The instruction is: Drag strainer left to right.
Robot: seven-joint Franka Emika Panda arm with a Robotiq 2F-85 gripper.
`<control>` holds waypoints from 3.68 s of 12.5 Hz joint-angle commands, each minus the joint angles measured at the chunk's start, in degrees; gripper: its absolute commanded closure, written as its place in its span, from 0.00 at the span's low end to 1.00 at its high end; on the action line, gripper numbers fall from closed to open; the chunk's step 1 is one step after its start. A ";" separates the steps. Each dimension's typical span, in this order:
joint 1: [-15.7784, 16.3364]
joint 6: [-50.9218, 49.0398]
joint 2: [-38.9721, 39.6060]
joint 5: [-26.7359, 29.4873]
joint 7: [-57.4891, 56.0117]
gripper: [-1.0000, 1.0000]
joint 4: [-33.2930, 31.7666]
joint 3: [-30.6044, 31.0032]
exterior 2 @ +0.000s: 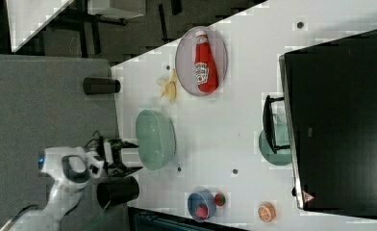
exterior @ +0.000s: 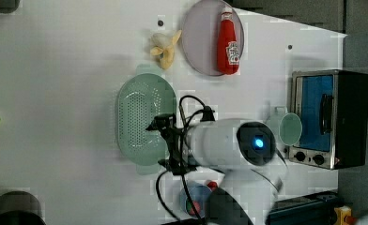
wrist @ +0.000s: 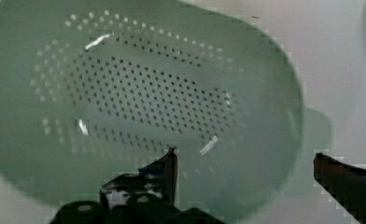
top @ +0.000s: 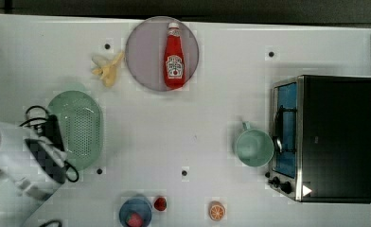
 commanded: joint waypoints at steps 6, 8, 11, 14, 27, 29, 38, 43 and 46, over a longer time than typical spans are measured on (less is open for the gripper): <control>3.16 13.27 9.57 -3.84 8.71 0.00 1.02 -8.96; 4.98 14.52 10.44 -3.83 8.73 0.00 0.91 -11.98; 4.94 14.87 10.13 -3.82 8.69 0.00 0.19 -13.66; 4.63 14.92 10.12 -3.82 8.72 0.00 -0.27 -14.36; -4.26 15.35 4.88 -3.90 -1.20 0.00 -7.77 -14.97; -6.40 15.98 4.13 -3.90 -3.17 0.00 -8.80 -15.12; -12.70 16.09 2.59 -3.90 -12.39 0.00 -10.58 -18.52; -14.84 16.21 0.62 -3.90 -18.44 0.00 -12.87 -21.44; -15.66 16.36 -0.33 -3.90 -21.81 0.00 -13.84 -23.83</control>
